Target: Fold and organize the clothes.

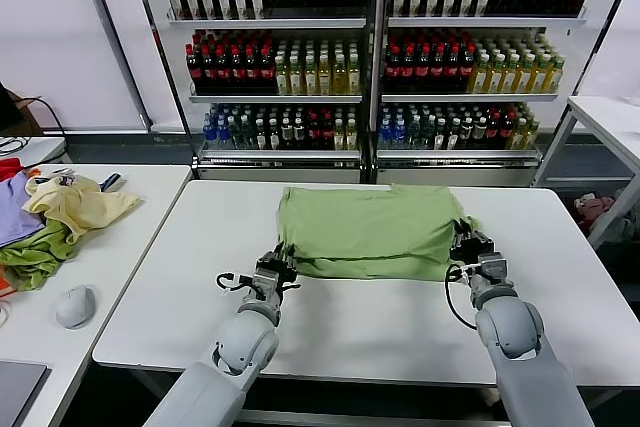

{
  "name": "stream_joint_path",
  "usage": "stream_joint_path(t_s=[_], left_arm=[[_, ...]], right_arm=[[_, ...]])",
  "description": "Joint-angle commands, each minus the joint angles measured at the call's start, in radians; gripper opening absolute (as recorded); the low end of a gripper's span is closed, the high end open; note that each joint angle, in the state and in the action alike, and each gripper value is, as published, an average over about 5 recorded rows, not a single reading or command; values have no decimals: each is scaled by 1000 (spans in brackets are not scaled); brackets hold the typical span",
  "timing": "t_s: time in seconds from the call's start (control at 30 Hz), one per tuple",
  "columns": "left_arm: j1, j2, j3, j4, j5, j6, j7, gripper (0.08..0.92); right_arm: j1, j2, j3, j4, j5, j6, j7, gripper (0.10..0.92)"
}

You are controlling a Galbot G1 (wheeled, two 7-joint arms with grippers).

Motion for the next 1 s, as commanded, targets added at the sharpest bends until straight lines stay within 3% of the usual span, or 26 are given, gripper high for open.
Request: stream_joint_path(t_s=[0.03,0.37,0.53,0.7,1.0], left_arm=[[82,-7,-21,-82,10,-3,-4,437],[76,-27,-27,-32,-58,8,-14,723],[49,-37,-31,-2,-93,-1,-28,814],[45,-37,-33,15,-108,-9,-36,805],[51,-32,-35,17,-177,14,-35,577]], right_arm=[[-101,-2,48,62,5,-1,5,440],[-166,-22,111,79,139,-157,57,743],[-153,-20,86,41,186,-195,70,817],[-140,-12,64,12,210,-188,68,757],[-150,-15,52,12,211,-169,53,509]])
